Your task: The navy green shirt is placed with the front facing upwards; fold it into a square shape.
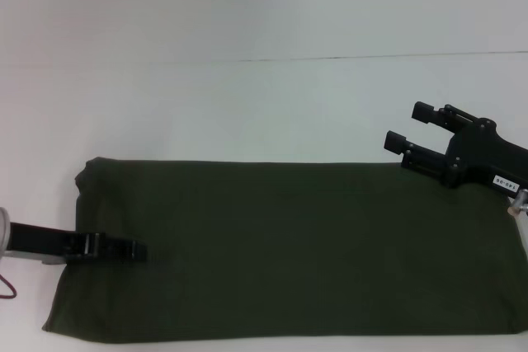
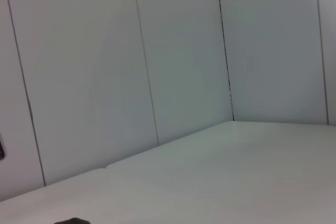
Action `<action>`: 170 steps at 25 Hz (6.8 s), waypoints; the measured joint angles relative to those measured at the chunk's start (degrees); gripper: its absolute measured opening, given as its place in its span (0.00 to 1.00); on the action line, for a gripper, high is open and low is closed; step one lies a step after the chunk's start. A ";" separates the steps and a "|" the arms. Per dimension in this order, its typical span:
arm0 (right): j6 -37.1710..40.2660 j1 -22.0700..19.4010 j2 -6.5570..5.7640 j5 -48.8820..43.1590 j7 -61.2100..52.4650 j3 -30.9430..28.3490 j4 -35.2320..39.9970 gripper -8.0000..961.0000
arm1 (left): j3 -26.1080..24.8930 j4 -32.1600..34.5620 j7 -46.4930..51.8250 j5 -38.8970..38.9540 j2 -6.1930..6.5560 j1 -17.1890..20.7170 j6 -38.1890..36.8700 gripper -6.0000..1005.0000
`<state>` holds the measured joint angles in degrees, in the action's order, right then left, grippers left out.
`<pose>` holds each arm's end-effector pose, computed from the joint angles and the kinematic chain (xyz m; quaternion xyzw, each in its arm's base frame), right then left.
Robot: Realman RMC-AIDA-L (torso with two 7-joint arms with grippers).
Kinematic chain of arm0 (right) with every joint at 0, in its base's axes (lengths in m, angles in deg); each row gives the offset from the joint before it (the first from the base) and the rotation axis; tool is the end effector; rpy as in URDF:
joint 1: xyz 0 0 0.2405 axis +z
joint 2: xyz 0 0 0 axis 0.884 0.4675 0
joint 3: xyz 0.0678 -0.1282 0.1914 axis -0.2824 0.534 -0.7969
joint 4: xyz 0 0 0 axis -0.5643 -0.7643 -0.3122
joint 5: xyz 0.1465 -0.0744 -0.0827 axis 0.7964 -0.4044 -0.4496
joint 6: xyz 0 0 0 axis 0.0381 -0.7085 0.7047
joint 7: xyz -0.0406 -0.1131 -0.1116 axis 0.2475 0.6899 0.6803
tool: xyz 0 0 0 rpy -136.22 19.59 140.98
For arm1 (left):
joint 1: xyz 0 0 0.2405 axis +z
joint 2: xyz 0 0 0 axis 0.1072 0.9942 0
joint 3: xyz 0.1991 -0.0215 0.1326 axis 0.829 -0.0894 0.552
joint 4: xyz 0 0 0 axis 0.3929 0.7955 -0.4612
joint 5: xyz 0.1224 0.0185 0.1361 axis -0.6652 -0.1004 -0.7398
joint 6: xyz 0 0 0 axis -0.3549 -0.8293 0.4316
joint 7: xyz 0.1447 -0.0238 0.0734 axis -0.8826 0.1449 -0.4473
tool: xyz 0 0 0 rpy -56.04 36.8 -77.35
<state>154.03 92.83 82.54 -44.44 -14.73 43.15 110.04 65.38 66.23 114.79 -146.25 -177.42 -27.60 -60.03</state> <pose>0.2519 0.3187 0.0042 -0.8735 0.2049 0.3338 0.2893 -0.2860 0.3093 -0.0032 -0.7783 -0.6114 -0.0389 0.1376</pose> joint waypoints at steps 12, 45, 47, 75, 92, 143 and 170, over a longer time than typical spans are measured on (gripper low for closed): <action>0.19 -0.32 0.00 0.00 0.00 0.00 -0.17 0.83 | 0.01 0.38 -0.18 0.23 -0.33 -1.07 -0.07 0.57; -1.92 1.88 0.28 -0.16 0.00 1.38 -3.40 0.83 | -5.68 16.46 1.50 -1.75 0.73 4.15 4.95 0.13; -2.45 2.31 0.27 -0.20 0.00 2.86 -4.42 0.83 | -6.20 17.55 1.71 0.70 0.73 4.29 2.52 0.13; -9.30 -0.12 -0.05 0.10 0.27 9.29 -9.53 0.83 | 25.38 8.85 5.26 30.02 -3.44 -0.73 7.63 0.17; -8.97 -2.08 -0.09 0.78 0.17 6.32 -7.21 0.83 | 34.98 3.60 4.78 34.85 -3.53 -1.12 13.87 0.20; 4.02 -1.85 0.55 3.51 4.42 17.62 -6.93 0.83 | 9.84 1.57 -12.83 45.56 0.05 -0.58 -10.86 0.93; -21.05 0.92 0.21 18.41 0.67 17.61 -15.41 0.83 | 4.03 -2.73 -17.99 42.90 0.11 2.32 -11.01 0.93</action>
<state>132.97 93.75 82.75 -26.03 -14.06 60.76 94.63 69.40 63.50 96.80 -103.35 -177.31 -25.28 -71.04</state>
